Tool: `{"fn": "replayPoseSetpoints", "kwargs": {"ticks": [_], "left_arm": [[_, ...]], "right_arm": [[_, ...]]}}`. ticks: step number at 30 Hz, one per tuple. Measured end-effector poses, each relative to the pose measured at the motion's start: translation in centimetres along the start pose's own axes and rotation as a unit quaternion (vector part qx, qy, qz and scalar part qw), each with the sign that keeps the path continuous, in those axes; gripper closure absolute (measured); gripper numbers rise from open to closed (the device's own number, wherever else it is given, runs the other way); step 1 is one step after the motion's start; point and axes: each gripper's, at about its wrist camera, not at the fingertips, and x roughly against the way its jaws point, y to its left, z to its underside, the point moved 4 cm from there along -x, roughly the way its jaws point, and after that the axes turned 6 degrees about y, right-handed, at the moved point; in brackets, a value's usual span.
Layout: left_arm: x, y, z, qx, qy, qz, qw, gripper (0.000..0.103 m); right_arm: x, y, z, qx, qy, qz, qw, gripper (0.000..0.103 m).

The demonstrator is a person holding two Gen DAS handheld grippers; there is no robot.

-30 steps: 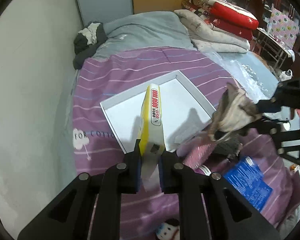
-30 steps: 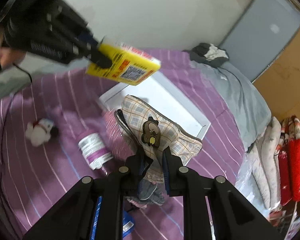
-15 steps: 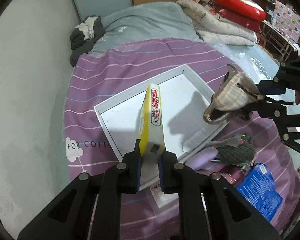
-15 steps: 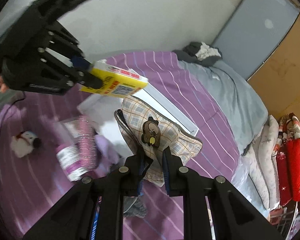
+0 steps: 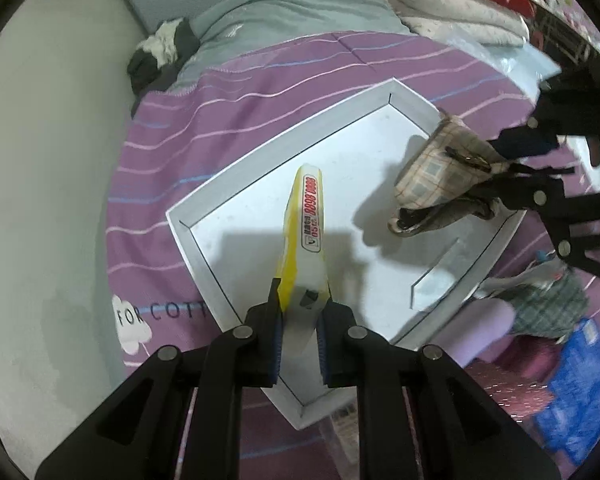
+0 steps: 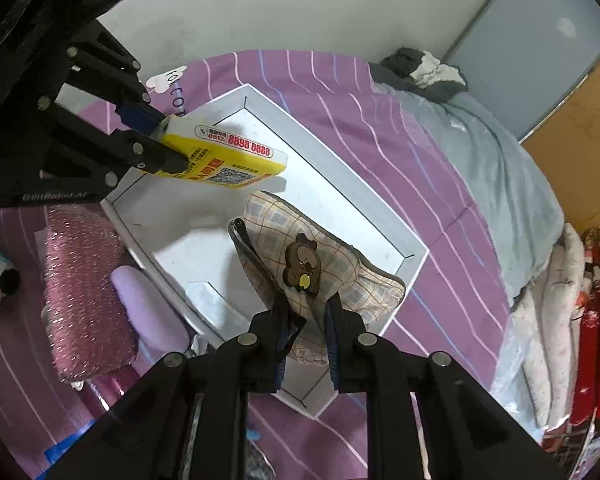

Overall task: Organize soft objects
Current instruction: 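Carry the yellow box with the left gripper while the right carries the pouch toward the white tray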

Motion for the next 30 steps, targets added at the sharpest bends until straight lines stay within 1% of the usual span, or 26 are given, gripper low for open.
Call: {"fn": "replayPoseSetpoints", "kwargs": {"ticks": [3, 5, 8, 10, 12, 14, 17, 19, 20, 21, 22, 23, 24, 25, 26, 28, 29, 30], "left_arm": [[-0.6, -0.8, 0.5, -0.016, 0.01, -0.005, 0.9998, 0.087], [-1.2, -1.2, 1.1, -0.017, 0.026, 0.003, 0.9995, 0.087], [-2.4, -1.4, 2.3, -0.018, 0.061, 0.033, 0.9974, 0.087], [-3.1, -1.4, 2.9, -0.013, 0.087, 0.058, 0.9945, 0.087], [-3.2, -1.3, 3.4, -0.01, 0.095, 0.079, 0.9923, 0.087], [-3.2, -0.9, 3.4, 0.0, 0.098, 0.092, 0.9909, 0.087], [-3.6, 0.4, 3.4, 0.038, 0.113, 0.128, 0.9846, 0.087], [-3.8, 1.1, 3.4, 0.053, 0.117, 0.145, 0.9811, 0.087], [-4.0, 1.5, 3.5, 0.059, 0.12, 0.157, 0.9784, 0.086], [-4.2, 1.9, 3.5, 0.07, 0.122, 0.167, 0.9759, 0.081], [-4.6, 2.5, 3.6, 0.087, 0.125, 0.179, 0.972, 0.079], [-4.9, 3.2, 3.8, 0.105, 0.13, 0.191, 0.9672, 0.074], [-5.2, 3.7, 3.9, 0.123, 0.134, 0.204, 0.9619, 0.066], [-5.5, 4.4, 4.0, 0.145, 0.136, 0.227, 0.9533, 0.062], [-5.5, 4.6, 4.2, 0.158, 0.135, 0.246, 0.9468, 0.056], [-5.2, 5.1, 4.3, 0.178, 0.133, 0.283, 0.9329, 0.049], [-4.9, 5.1, 4.5, 0.184, 0.129, 0.297, 0.9281, 0.046], [-4.5, 5.1, 4.6, 0.184, 0.125, 0.301, 0.9273, 0.044]], "right_arm": [[-1.1, 0.8, -0.1, 0.007, 0.003, -0.012, 1.0, 0.088], [-2.0, 1.3, 0.0, 0.006, 0.009, -0.033, 0.999, 0.088], [-2.9, 2.0, 0.7, 0.018, 0.019, -0.04, 0.999, 0.088], [-3.3, 2.4, 1.3, 0.025, 0.029, -0.054, 0.998, 0.088], [-3.6, 2.6, 1.9, 0.035, 0.041, -0.064, 0.997, 0.088], [-3.8, 2.6, 2.4, 0.037, 0.051, -0.074, 0.995, 0.088], [-3.9, 2.0, 2.6, 0.012, 0.055, -0.095, 0.994, 0.088], [-3.8, 1.6, 2.6, -0.003, 0.056, -0.106, 0.993, 0.088], [-3.8, 1.5, 2.6, -0.01, 0.056, -0.11, 0.992, 0.088], [-3.8, 1.5, 2.6, -0.014, 0.056, -0.112, 0.992, 0.088], [-3.9, 1.5, 2.6, -0.02, 0.055, -0.112, 0.992, 0.088], [-3.9, 1.5, 2.6, -0.029, 0.054, -0.109, 0.992, 0.087], [-3.8, 1.5, 2.6, -0.034, 0.055, -0.108, 0.992, 0.085], [-3.8, 1.6, 2.6, -0.038, 0.056, -0.107, 0.992, 0.084], [-3.7, 1.8, 2.5, -0.041, 0.058, -0.105, 0.992, 0.083], [-3.4, 2.0, 2.4, -0.049, 0.061, -0.099, 0.992, 0.08], [-3.2, 2.0, 2.4, -0.058, 0.062, -0.1, 0.991, 0.077], [-3.0, 1.9, 2.3, -0.067, 0.061, -0.106, 0.99, 0.071]]}}
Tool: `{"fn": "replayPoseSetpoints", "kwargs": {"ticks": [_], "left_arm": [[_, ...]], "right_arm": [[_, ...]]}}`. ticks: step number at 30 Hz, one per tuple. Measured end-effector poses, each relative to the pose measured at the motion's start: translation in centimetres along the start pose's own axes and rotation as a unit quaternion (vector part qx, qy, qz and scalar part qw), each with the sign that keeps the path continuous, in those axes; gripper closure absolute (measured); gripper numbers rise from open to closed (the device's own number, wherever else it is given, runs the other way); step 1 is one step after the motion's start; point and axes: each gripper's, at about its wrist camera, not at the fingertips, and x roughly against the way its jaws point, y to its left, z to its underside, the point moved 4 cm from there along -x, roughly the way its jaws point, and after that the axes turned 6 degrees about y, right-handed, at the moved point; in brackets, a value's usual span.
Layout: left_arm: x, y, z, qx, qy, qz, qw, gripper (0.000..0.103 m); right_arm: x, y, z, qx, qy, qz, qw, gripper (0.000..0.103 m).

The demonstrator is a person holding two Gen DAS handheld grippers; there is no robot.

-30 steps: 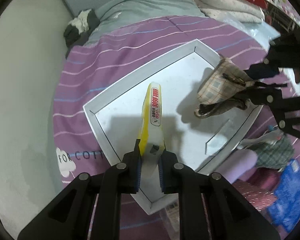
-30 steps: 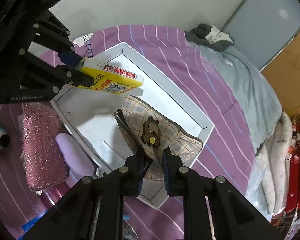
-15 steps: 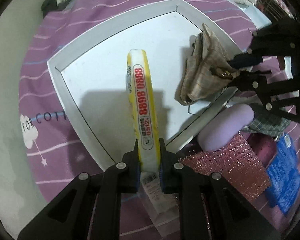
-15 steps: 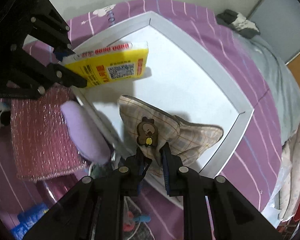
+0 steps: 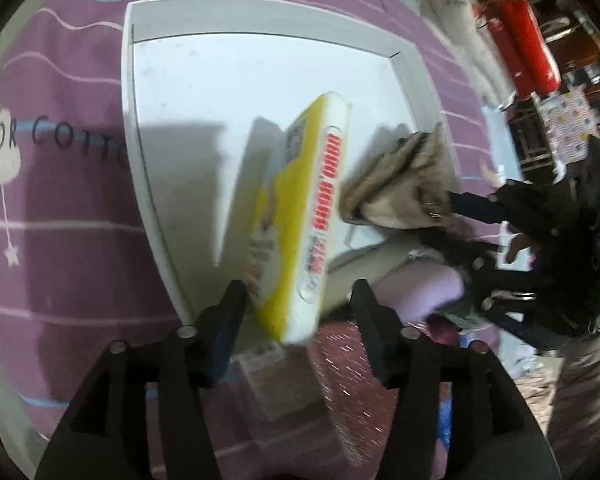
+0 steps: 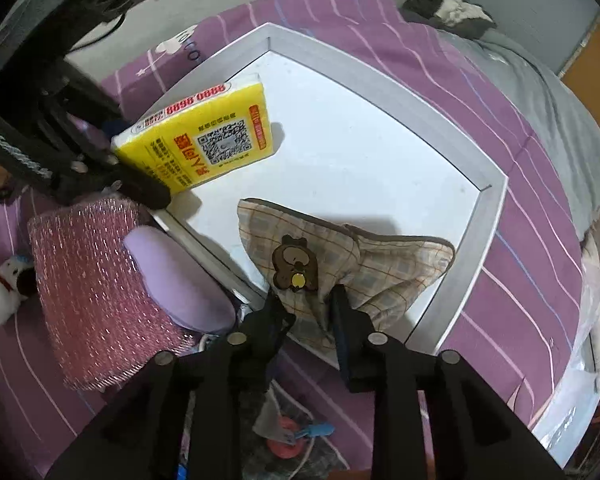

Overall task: Organize soft objects
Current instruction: 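Carry the yellow box with the left gripper while the right carries the pouch toward the white tray, then lower the yellow box into the tray with the left gripper while the right releases the pouch inside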

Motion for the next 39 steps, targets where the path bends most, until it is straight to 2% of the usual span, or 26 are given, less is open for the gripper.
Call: {"fn": "replayPoseSetpoints", "kwargs": {"ticks": [2, 6, 8, 10, 15, 17, 19, 20, 21, 23, 26, 29, 30, 32, 34, 37, 39], "left_arm": [[0.8, -0.5, 0.8, -0.016, -0.012, -0.017, 0.9996, 0.044], [2.5, -1.3, 1.6, -0.045, -0.058, -0.075, 0.9945, 0.044], [3.3, -1.4, 1.1, -0.055, -0.087, -0.092, 0.9904, 0.044], [3.9, -1.8, 0.6, -0.061, -0.101, -0.092, 0.9887, 0.044], [2.8, -4.4, -0.2, -0.068, -0.097, -0.07, 0.9904, 0.044], [1.5, -5.6, -0.6, -0.089, -0.091, -0.094, 0.9874, 0.044], [1.1, -5.9, -0.6, -0.1, -0.094, -0.147, 0.9795, 0.045], [0.8, -5.8, -0.8, -0.102, -0.098, -0.177, 0.9739, 0.054], [0.5, -5.6, -1.0, -0.102, -0.1, -0.196, 0.97, 0.072], [0.1, -4.7, -1.4, -0.093, -0.091, -0.216, 0.9677, 0.087], [0.6, -3.2, -1.7, -0.064, -0.093, -0.203, 0.9725, 0.088], [1.3, -0.9, -2.2, -0.011, -0.086, -0.15, 0.9849, 0.088], [1.4, 0.0, -2.4, 0.007, -0.086, -0.14, 0.9864, 0.088], [1.8, 1.7, -2.4, 0.035, -0.093, -0.135, 0.9858, 0.088], [1.8, 2.7, -2.4, 0.052, -0.098, -0.133, 0.9849, 0.087], [1.7, 3.1, -2.1, 0.072, -0.106, -0.119, 0.9847, 0.086], [1.5, 2.9, -2.0, 0.078, -0.111, -0.12, 0.9834, 0.086]], "right_arm": [[0.9, 0.2, -0.1, -0.02, -0.008, -0.029, 0.999, 0.065], [3.2, -0.1, 0.0, -0.051, -0.036, -0.059, 0.996, 0.064], [4.2, -0.5, -0.2, -0.055, -0.051, -0.048, 0.996, 0.064], [4.8, -1.1, -0.3, -0.058, -0.063, -0.027, 0.996, 0.064], [4.2, -2.5, -0.5, -0.082, -0.056, -0.003, 0.995, 0.064], [3.1, -2.9, -0.6, -0.096, -0.041, -0.006, 0.995, 0.064], [2.6, -3.3, -0.4, -0.106, -0.029, -0.003, 0.994, 0.064], [2.2, -3.6, -0.4, -0.115, -0.023, -0.003, 0.993, 0.064], [2.0, -3.7, -0.4, -0.121, -0.022, -0.008, 0.992, 0.064], [1.5, -4.2, -0.4, -0.136, -0.02, -0.016, 0.99, 0.065], [1.4, -4.8, -0.6, -0.154, -0.03, -0.014, 0.987, 0.07], [0.3, -5.2, -0.8, -0.165, -0.015, -0.017, 0.986, 0.078], [0.2, -5.2, -0.8, -0.169, -0.015, -0.019, 0.985, 0.078], [0.1, -5.3, -0.8, -0.177, -0.012, -0.017, 0.984, 0.079], [0.2, -5.0, -0.8, -0.162, -0.008, 0.004, 0.987, 0.082], [0.3, -4.2, -0.8, -0.116, 0.002, 0.069, 0.991, 0.083], [0.3, -4.2, -0.6, -0.103, 0.008, 0.084, 0.991, 0.084]]}}
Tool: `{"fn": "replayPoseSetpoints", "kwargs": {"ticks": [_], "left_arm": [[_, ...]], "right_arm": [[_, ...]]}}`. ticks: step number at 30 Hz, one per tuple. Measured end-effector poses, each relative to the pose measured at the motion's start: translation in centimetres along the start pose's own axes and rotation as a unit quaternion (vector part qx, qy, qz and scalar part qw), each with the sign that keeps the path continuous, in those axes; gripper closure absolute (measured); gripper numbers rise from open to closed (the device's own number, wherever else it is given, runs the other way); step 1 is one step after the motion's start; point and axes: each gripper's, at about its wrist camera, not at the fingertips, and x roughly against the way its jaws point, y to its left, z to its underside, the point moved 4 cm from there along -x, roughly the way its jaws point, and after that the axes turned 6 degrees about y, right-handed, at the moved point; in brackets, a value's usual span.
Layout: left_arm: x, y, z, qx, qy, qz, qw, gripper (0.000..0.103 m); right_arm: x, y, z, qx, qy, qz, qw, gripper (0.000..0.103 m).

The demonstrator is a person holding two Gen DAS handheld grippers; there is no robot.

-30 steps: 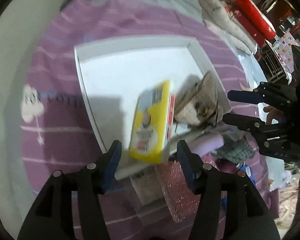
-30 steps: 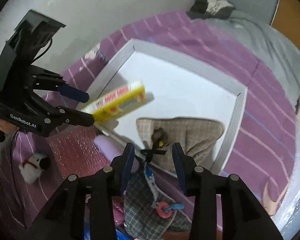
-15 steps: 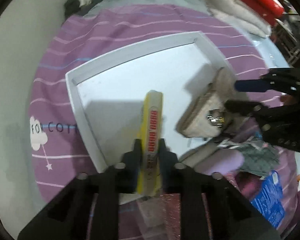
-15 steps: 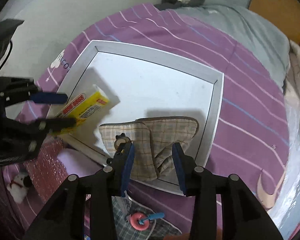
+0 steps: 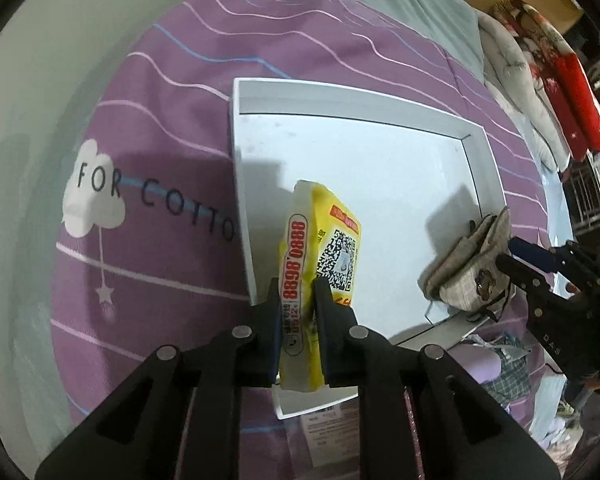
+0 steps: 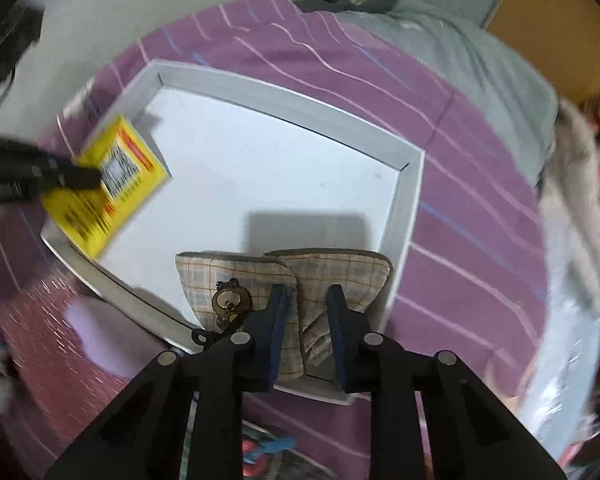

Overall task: Organize soft objects
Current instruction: 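Lower the yellow box into the tray with the left gripper while the right releases the pouch inside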

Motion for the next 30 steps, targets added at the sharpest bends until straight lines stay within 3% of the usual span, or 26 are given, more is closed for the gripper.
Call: {"fn": "replayPoseSetpoints", "kwargs": {"ticks": [5, 17, 19, 21, 24, 28, 30], "left_arm": [[-1.2, -0.9, 1.3, 0.023, 0.001, -0.001, 0.9997, 0.085], [-2.1, -3.1, 2.6, 0.011, -0.038, -0.119, 0.992, 0.082], [-1.9, -3.2, 2.4, 0.001, -0.038, -0.12, 0.992, 0.078], [-1.8, -3.2, 2.3, -0.003, -0.016, -0.086, 0.9962, 0.056], [-1.7, -3.6, 2.9, -0.021, 0.034, -0.059, 0.9975, 0.052], [1.1, -4.2, 3.4, -0.058, -0.015, -0.088, 0.9943, 0.05], [2.4, -4.5, 3.5, -0.08, -0.034, -0.086, 0.9925, 0.05]], "right_arm": [[-0.4, -0.8, 0.4, -0.012, 0.022, 0.008, 1.0, 0.085], [-0.7, -0.5, 0.9, -0.027, 0.026, 0.0, 0.999, 0.085], [-0.8, -0.7, 0.8, -0.03, 0.024, -0.005, 0.999, 0.085], [-0.4, -0.6, 1.0, -0.031, 0.021, -0.016, 0.999, 0.085], [0.6, -0.9, 1.4, -0.04, 0.014, -0.04, 0.998, 0.085], [2.2, -1.3, 1.8, -0.043, -0.011, -0.045, 0.998, 0.085], [2.9, -1.2, 1.8, -0.044, -0.02, -0.046, 0.998, 0.085]]}}
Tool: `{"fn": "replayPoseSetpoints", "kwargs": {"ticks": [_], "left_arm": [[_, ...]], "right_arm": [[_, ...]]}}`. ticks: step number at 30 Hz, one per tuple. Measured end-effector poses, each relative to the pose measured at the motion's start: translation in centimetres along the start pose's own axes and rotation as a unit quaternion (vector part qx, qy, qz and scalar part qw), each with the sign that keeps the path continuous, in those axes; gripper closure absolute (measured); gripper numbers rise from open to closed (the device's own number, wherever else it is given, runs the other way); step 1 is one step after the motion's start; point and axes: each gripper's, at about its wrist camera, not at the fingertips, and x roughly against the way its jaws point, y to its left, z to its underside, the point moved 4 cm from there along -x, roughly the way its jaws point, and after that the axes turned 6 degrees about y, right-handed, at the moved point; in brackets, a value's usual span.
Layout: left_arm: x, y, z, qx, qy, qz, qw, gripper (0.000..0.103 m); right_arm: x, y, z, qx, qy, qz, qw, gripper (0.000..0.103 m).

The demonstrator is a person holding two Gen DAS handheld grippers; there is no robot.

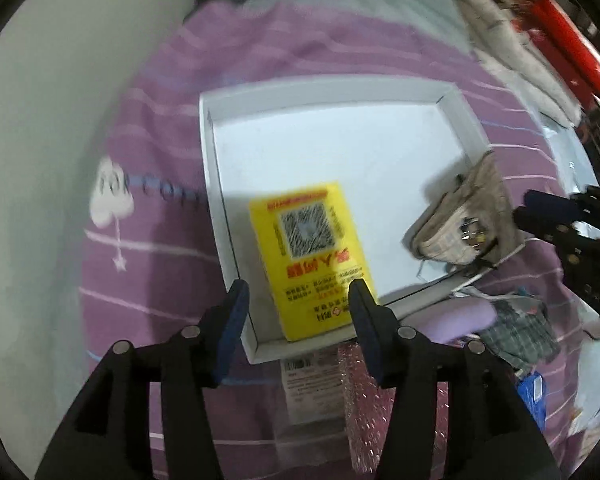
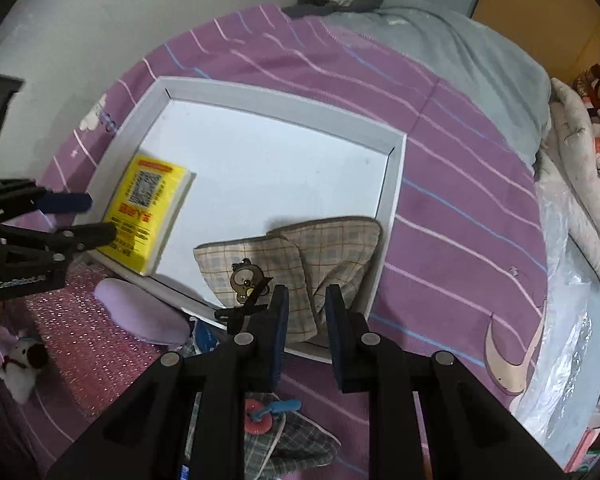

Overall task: Organize soft objects
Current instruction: 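Lower the yellow box into the tray with the left gripper while the right releases the pouch inside, then grasp the pink glittery sponge beside the tray with the left gripper and lift it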

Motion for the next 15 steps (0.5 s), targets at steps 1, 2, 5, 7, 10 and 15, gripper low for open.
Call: {"fn": "replayPoseSetpoints", "kwargs": {"ticks": [1, 2, 5, 7, 10, 15], "left_arm": [[0.5, -0.1, -0.2, -0.007, -0.005, 0.01, 0.9999, 0.05], [0.7, -0.4, -0.6, -0.008, -0.005, 0.025, 0.9996, 0.056], [0.0, -0.9, -2.0, 0.001, 0.017, 0.081, 0.9966, 0.074], [-0.7, -1.7, -3.0, 0.002, 0.03, 0.108, 0.9937, 0.075], [-2.5, -3.6, -3.7, 0.006, 0.054, 0.125, 0.9907, 0.075], [-5.1, -3.0, -3.0, 0.04, 0.087, 0.093, 0.9911, 0.081]], "right_arm": [[0.2, 0.1, 0.0, -0.002, -0.005, -0.004, 1.0, 0.085], [0.5, 0.1, -0.2, -0.007, -0.01, -0.011, 1.0, 0.085], [1.0, 0.6, -0.6, -0.022, -0.018, -0.045, 0.999, 0.085], [1.2, 1.3, -0.7, -0.032, -0.019, -0.072, 0.997, 0.085], [1.5, 2.4, -0.3, -0.031, -0.015, -0.088, 0.996, 0.085], [2.1, 3.8, 0.6, -0.01, -0.005, -0.106, 0.994, 0.085]]}}
